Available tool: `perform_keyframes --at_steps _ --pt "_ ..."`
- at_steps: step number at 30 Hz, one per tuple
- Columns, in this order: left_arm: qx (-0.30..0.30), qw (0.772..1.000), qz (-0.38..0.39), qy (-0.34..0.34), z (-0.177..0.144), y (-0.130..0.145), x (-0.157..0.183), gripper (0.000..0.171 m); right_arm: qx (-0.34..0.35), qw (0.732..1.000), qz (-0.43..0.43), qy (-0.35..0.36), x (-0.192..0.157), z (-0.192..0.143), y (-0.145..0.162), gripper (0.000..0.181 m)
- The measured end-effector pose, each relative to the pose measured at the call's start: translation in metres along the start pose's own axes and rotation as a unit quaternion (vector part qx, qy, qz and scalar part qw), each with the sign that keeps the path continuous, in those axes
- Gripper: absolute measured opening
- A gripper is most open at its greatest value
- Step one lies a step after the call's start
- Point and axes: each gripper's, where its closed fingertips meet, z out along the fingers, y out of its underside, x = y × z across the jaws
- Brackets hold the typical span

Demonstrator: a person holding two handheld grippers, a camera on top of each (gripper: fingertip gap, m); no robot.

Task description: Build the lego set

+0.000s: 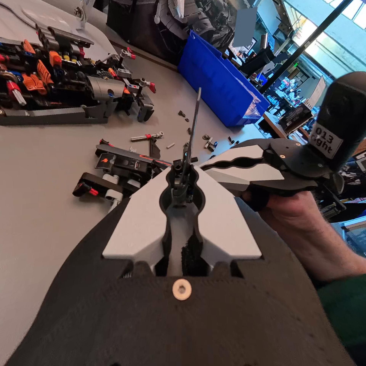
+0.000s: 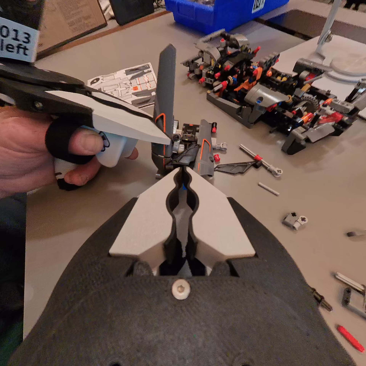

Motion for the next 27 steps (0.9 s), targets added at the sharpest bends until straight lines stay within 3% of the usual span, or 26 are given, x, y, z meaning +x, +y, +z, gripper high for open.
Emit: perform_keyframes --at_steps 9,13,18,21,27 --pt "0.004 1.0 -0.008 0.005 0.0 -0.001 -0.001 0.012 0.003 0.996 -0.09 0.003 -0.016 -0.004 -0.002 0.018" --pt "0.005 1.0 -0.008 0.006 0.0 -0.001 -0.001 0.012 -0.01 0.995 -0.102 0.016 -0.015 0.004 0.0 0.007" --pt "0.007 1.0 -0.008 0.012 -0.001 -0.002 0.0 0.012 -0.009 0.996 -0.091 0.01 -0.014 0.001 -0.004 0.006" --pt "0.009 1.0 -0.01 0.015 -0.002 -0.002 0.001 0.012 0.002 0.998 -0.059 -0.011 -0.014 -0.003 -0.009 0.006" --pt "0.014 1.0 -0.006 0.017 -0.003 -0.003 0.002 0.012 0.051 0.986 0.098 -0.128 -0.022 -0.016 -0.027 0.006"
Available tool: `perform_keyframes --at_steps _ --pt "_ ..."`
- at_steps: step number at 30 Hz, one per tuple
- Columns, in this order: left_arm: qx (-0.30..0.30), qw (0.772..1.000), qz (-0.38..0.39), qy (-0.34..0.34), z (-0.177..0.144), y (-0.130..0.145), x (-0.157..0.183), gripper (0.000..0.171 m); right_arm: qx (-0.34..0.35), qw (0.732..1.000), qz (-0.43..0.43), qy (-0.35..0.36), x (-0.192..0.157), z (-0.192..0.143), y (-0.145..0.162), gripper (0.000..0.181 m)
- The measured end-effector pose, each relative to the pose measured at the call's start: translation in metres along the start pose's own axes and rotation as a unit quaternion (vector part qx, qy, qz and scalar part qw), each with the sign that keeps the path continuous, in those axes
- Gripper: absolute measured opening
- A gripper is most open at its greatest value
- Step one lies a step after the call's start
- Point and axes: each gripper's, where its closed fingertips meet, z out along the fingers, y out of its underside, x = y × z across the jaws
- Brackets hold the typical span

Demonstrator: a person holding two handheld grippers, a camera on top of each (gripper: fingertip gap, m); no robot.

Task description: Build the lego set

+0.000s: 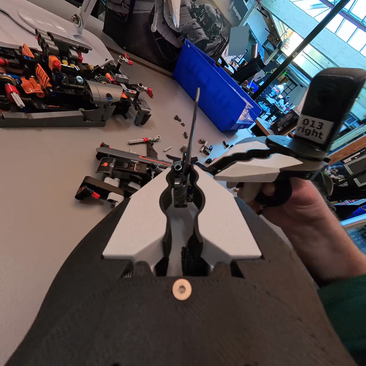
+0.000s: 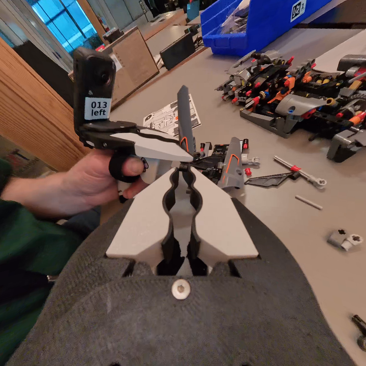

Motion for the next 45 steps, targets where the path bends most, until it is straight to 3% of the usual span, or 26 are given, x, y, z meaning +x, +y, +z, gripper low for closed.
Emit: perform_keyframes --at_steps 9,16,21,25,29,31,35,39,45 --pt "0.012 1.0 0.023 0.005 -0.002 -0.002 0.006 0.012 0.009 0.984 0.154 -0.092 -0.001 0.0 -0.002 0.006" --pt "0.021 0.999 0.025 0.009 -0.004 -0.005 0.006 0.012 0.004 0.982 0.15 -0.113 -0.009 -0.012 -0.004 0.006" --pt "0.028 0.999 0.025 0.012 -0.006 -0.008 0.006 0.012 -0.043 0.986 0.085 -0.14 -0.034 -0.036 0.009 0.006" --pt "0.025 0.999 0.027 0.012 -0.005 -0.007 0.006 0.013 -0.154 0.983 0.009 -0.104 -0.033 -0.051 0.055 0.006" --pt "0.02 0.999 0.035 0.011 -0.004 -0.007 0.007 0.013 -0.223 0.971 -0.049 -0.065 -0.022 -0.053 0.091 0.006" --pt "0.019 0.999 0.038 0.011 -0.004 -0.006 0.006 0.012 -0.246 0.966 -0.074 -0.027 -0.013 -0.054 0.101 0.018" --pt "0.01 0.999 0.044 0.013 -0.005 -0.005 0.007 0.012 -0.217 0.972 -0.083 0.038 -0.011 -0.06 0.098 0.022" --pt "0.005 0.999 0.048 0.013 -0.004 -0.003 0.007 0.013 -0.183 0.977 -0.031 0.102 -0.009 -0.064 0.097 0.016" --pt "0.002 0.998 0.058 0.011 -0.004 -0.003 0.008 0.012 -0.162 0.973 0.03 0.163 -0.005 -0.051 0.102 0.03"
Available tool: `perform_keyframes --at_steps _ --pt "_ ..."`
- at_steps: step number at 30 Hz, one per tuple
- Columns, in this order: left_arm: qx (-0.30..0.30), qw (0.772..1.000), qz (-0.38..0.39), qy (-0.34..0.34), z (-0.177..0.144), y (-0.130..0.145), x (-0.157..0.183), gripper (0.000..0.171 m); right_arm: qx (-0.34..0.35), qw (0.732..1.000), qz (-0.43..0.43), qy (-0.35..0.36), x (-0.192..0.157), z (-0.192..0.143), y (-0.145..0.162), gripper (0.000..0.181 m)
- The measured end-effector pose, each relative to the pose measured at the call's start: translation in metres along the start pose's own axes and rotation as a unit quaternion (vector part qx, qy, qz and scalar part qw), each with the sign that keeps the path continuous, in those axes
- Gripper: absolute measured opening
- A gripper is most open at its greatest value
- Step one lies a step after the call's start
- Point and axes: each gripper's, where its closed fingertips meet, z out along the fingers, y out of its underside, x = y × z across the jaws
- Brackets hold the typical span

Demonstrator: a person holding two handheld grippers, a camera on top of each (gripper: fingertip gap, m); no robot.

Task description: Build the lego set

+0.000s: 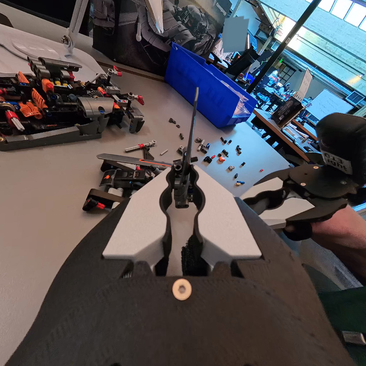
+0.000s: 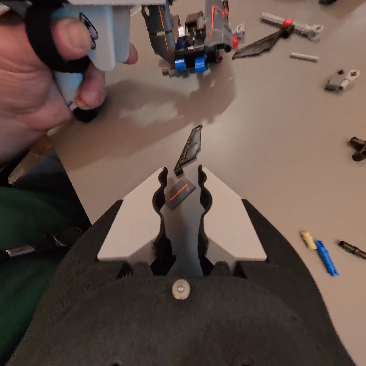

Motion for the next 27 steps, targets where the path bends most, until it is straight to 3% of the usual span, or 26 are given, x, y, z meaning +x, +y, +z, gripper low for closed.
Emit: perform_keyframes --at_steps 7,15,20,27 --pt "-0.012 1.0 0.018 0.001 -0.002 0.004 0.002 0.013 -0.008 0.999 -0.031 0.005 -0.002 0.015 -0.007 0.005" --pt "-0.029 0.992 0.114 -0.034 -0.014 0.005 -0.004 0.012 -0.06 0.983 -0.172 -0.029 -0.008 0.017 -0.007 0.005" --pt "-0.028 0.991 0.128 -0.037 -0.018 0.003 -0.006 0.012 -0.036 0.992 -0.117 -0.043 -0.012 0.009 -0.016 0.031" --pt "-0.028 0.991 0.123 -0.035 -0.017 0.003 -0.007 0.012 -0.024 0.999 -0.043 0.02 -0.002 0.003 -0.006 0.023"
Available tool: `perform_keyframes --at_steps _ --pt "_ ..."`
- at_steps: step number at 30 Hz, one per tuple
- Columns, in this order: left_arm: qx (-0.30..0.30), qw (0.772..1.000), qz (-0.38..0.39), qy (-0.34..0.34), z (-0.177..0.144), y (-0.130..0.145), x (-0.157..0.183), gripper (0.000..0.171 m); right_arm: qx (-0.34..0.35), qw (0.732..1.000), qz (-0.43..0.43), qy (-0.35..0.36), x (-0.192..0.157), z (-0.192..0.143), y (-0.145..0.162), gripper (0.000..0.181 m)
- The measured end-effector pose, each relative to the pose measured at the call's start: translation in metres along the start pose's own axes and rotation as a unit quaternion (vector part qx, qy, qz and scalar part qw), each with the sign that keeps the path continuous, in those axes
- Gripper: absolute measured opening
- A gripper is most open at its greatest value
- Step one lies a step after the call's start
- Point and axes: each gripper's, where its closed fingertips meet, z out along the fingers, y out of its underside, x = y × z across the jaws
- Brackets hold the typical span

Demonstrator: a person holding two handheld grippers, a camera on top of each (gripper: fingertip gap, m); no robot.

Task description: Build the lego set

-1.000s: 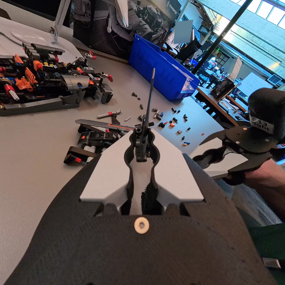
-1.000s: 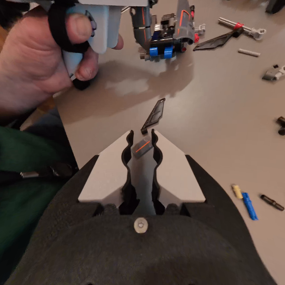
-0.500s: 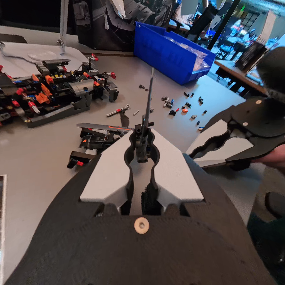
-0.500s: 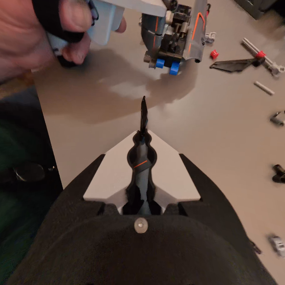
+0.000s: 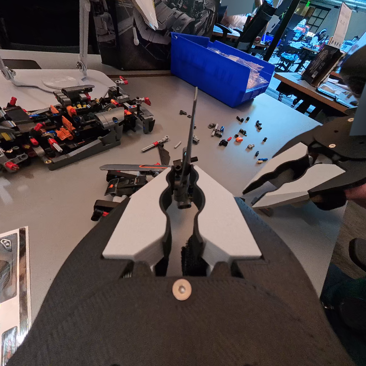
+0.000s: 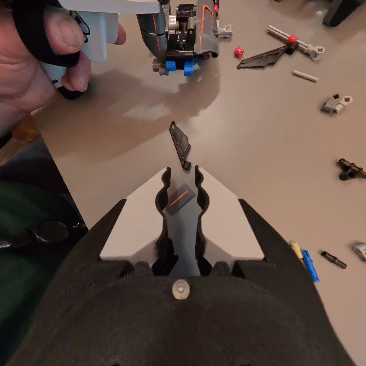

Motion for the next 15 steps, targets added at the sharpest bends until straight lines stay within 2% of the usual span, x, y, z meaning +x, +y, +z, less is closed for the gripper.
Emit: perform_keyframes --at_steps 2,5,6,9,15 --pt "0.001 1.0 -0.003 0.0 0.0 0.0 -0.001 0.012 -0.004 1.0 0.006 0.006 0.002 0.004 0.002 0.024" --pt "0.002 1.0 -0.003 -0.002 0.0 -0.001 -0.001 0.012 0.009 0.999 0.039 -0.017 0.003 0.009 -0.002 0.016" --pt "0.003 1.0 -0.002 -0.003 -0.001 -0.001 -0.001 0.012 0.01 0.999 0.039 -0.016 0.004 0.01 -0.002 0.01" --pt "0.004 1.0 0.002 -0.004 -0.001 -0.001 0.0 0.012 0.011 1.0 0.028 -0.008 0.005 0.011 -0.003 0.008" --pt "0.002 1.0 0.005 0.001 -0.001 -0.001 0.001 0.012 0.014 0.996 -0.075 0.037 0.004 0.005 -0.01 0.006"
